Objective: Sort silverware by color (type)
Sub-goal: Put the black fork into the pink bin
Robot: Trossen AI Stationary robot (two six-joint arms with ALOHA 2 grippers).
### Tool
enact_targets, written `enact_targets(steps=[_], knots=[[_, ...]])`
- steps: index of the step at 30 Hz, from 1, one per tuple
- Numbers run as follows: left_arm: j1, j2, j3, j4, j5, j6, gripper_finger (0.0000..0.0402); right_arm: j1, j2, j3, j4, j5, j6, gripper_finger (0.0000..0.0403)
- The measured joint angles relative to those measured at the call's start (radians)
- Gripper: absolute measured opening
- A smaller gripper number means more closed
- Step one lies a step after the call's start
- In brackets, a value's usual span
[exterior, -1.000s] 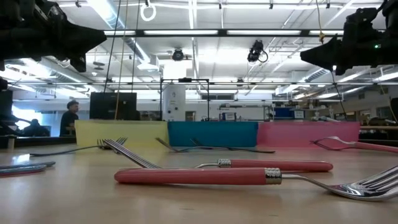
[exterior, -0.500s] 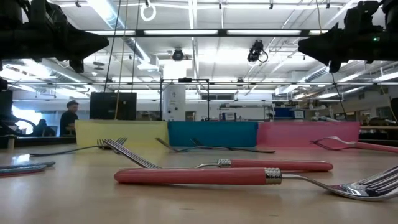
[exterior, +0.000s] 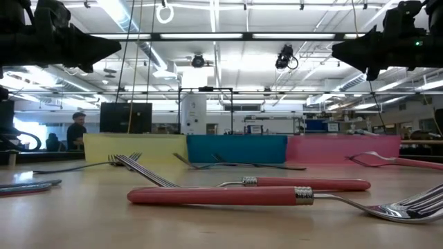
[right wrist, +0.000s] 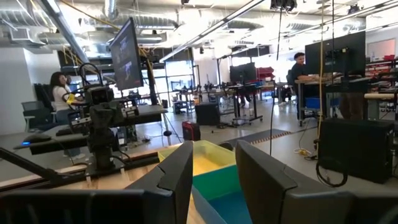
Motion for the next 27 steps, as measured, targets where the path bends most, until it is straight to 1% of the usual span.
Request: enact_targets(steps=[24, 27], knots=[[0.0, 0.0, -0.001, 0.007, 0.0, -0.002, 0.0043, 0.0, 0.0, 0.0, 0.002, 0.006, 0.001, 0.013], [0.0, 0.0, -0.001, 0.017, 0.0, -0.045, 0.0043, 0.0, 0.0, 0.0, 0.006, 0.0, 0.05, 0.013]])
